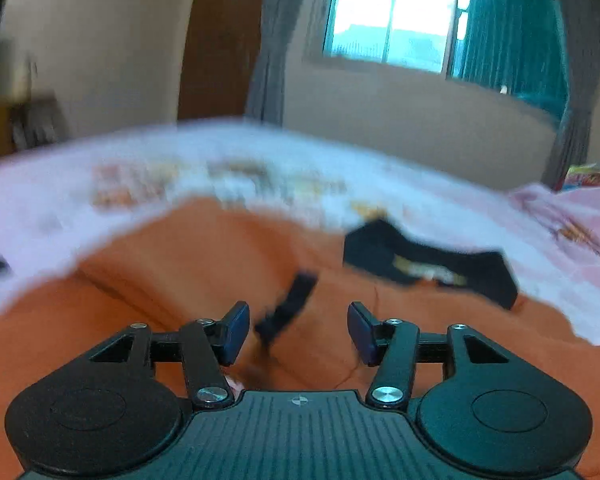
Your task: Fold small clothes
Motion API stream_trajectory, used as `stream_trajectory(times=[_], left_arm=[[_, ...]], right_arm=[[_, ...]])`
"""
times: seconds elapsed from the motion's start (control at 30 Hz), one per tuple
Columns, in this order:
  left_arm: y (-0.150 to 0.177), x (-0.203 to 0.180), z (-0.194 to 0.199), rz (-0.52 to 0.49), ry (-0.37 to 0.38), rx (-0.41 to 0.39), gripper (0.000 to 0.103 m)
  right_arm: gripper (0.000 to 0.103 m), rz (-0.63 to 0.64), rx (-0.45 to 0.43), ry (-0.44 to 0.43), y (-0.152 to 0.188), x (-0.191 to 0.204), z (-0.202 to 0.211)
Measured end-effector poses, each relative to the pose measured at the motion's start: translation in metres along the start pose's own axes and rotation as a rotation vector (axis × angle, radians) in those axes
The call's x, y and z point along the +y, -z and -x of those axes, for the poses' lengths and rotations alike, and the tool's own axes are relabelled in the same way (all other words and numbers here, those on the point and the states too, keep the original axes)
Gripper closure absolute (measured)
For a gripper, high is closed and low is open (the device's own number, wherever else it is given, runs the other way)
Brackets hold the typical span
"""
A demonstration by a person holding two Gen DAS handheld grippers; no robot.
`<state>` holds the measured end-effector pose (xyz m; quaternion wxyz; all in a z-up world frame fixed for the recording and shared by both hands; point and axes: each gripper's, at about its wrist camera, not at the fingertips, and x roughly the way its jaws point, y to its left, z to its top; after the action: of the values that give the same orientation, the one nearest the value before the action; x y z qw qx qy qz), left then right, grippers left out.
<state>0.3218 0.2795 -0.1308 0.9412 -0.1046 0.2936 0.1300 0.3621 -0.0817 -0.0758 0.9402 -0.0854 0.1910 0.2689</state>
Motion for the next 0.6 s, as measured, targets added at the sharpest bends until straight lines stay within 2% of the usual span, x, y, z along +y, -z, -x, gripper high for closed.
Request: stream_trajectory(times=[0.03,0.07,0.1,0.13,0.17,0.2,0.23,0.27,0.33,0.43,0.5,0.53,0.57,0.6], left_arm=[[-0.001,0.002,0.002,0.011,0.015,-0.002,0.003],[-0.004,0.003,0.007,0.022,0.034,-0.015,0.011],[-0.008,0.002,0.014,0.034,0.065,-0.045,0.021],[-0.012,-0.003,0.021,0.046,0.094,-0.078,0.042],[-0.019,-0.015,0.027,0.039,0.127,-0.099,0.045],[-0.026,-0.029,0.029,0.022,0.158,-0.112,0.045],[-0.031,-0.049,0.033,-0.001,0.204,-0.129,0.052],[-0.036,-0.069,0.033,-0.024,0.255,-0.132,0.060],[-0.046,-0.122,0.028,-0.084,0.356,-0.116,0.073],[-0.046,-0.204,0.016,-0.196,0.438,-0.104,0.071],[-0.038,-0.247,0.001,-0.247,0.448,-0.069,0.061],[-0.031,-0.265,-0.008,-0.280,0.424,-0.050,0.053],[-0.021,-0.282,-0.023,-0.323,0.365,-0.006,0.024],[-0.011,-0.293,-0.038,-0.347,0.324,0.046,0.010]], right_arm=[[0.050,-0.023,-0.005,0.012,-0.001,-0.005,0.014],[0.050,-0.052,-0.017,0.025,-0.001,-0.013,0.027],[0.050,-0.081,-0.041,0.033,0.001,-0.024,0.044],[0.050,-0.098,-0.060,0.061,0.006,-0.037,0.063],[0.053,-0.109,-0.072,0.111,0.012,-0.052,0.080],[0.070,-0.123,-0.073,0.155,0.017,-0.066,0.093],[0.079,-0.155,-0.060,0.221,0.023,-0.086,0.103],[0.085,-0.195,-0.040,0.284,0.029,-0.107,0.112],[0.085,-0.264,-0.018,0.373,0.035,-0.147,0.119],[0.085,-0.324,-0.029,0.389,0.038,-0.183,0.121],[0.085,-0.350,-0.005,0.390,0.048,-0.194,0.115],[0.085,-0.365,0.020,0.398,0.056,-0.198,0.111],[0.085,-0.392,0.054,0.390,0.067,-0.202,0.103],[0.085,-0.436,0.137,0.322,0.083,-0.207,0.086]])
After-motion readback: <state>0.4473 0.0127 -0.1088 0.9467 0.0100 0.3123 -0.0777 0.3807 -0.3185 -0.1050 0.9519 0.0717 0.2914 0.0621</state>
